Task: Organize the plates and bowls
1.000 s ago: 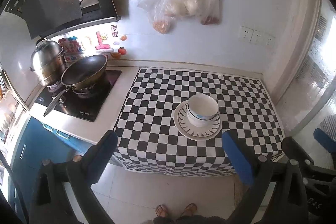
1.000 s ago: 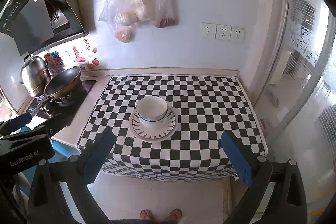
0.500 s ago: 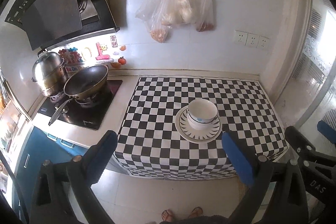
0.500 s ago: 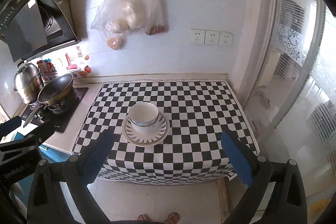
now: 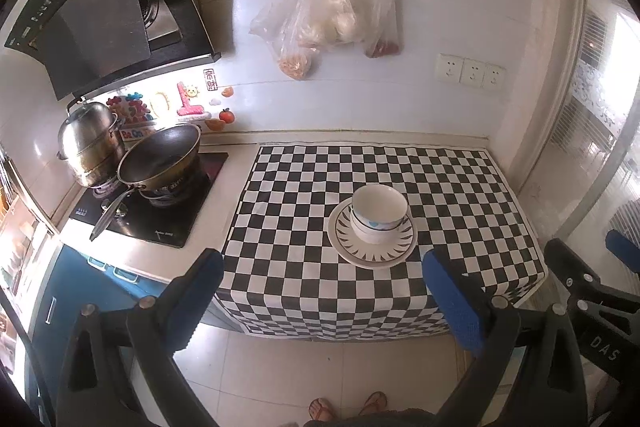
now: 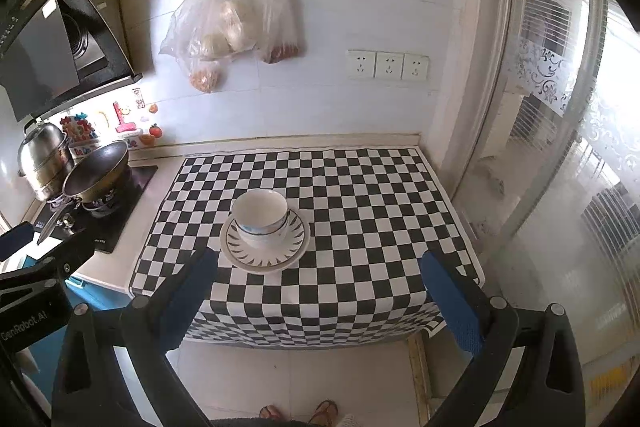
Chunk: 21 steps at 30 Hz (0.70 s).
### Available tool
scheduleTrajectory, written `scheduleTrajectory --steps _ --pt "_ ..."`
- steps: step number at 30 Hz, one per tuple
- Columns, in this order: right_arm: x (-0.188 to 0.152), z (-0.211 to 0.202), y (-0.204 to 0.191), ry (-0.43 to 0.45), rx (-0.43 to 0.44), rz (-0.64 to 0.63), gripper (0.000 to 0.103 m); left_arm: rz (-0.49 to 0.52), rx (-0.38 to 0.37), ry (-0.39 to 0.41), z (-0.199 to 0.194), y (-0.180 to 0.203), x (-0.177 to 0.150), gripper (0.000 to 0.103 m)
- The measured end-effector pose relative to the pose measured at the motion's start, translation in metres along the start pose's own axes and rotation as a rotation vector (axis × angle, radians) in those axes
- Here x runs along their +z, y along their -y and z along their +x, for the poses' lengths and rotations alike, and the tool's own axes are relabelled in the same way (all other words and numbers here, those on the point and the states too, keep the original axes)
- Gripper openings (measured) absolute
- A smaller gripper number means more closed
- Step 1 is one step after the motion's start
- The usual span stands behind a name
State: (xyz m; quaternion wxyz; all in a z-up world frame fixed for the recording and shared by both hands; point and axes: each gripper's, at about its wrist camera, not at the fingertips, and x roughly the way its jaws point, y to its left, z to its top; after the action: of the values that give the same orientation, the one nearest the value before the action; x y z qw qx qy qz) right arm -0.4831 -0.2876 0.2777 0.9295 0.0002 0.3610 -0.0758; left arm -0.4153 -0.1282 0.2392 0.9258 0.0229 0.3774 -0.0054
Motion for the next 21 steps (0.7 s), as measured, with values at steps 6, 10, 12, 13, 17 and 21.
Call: scheduleTrajectory --steps 6,10,12,13,17,21 --pt "-0.0021 -0.0006 -0.0012 -0.002 -0.003 -0.002 0.103 0.004 -0.004 -0.004 0.0004 0.0003 -0.0011 0.102" --pt "-0.0029 -0.0011 -0.0019 -0.003 -0.004 -0.003 0.103 0.004 -0.002 -0.003 0.0003 0.0004 -0.0016 0.102" --pt "-0.0045 -0.0018 -0.0026 -0.004 -0.004 -0.002 0.103 0.003 -0.003 -0.004 0.0004 0.0006 -0.0019 0.102" --pt "-0.0042 -0.0016 -0.0026 -0.005 -0.005 -0.001 0.103 0.002 -0.003 -0.004 0.0003 0.0006 -0.0020 0.102" --pt "-0.0053 -0.0020 -0.0033 -0.004 -0.006 -0.001 0.103 0.005 0.001 -0.001 -0.0003 0.0005 -0.0019 0.102" --pt "-0.0048 -0.0021 -0.0034 -0.004 -0.006 0.000 0.103 0.003 0.000 -0.001 -0.0011 -0.0012 -0.0027 0.102"
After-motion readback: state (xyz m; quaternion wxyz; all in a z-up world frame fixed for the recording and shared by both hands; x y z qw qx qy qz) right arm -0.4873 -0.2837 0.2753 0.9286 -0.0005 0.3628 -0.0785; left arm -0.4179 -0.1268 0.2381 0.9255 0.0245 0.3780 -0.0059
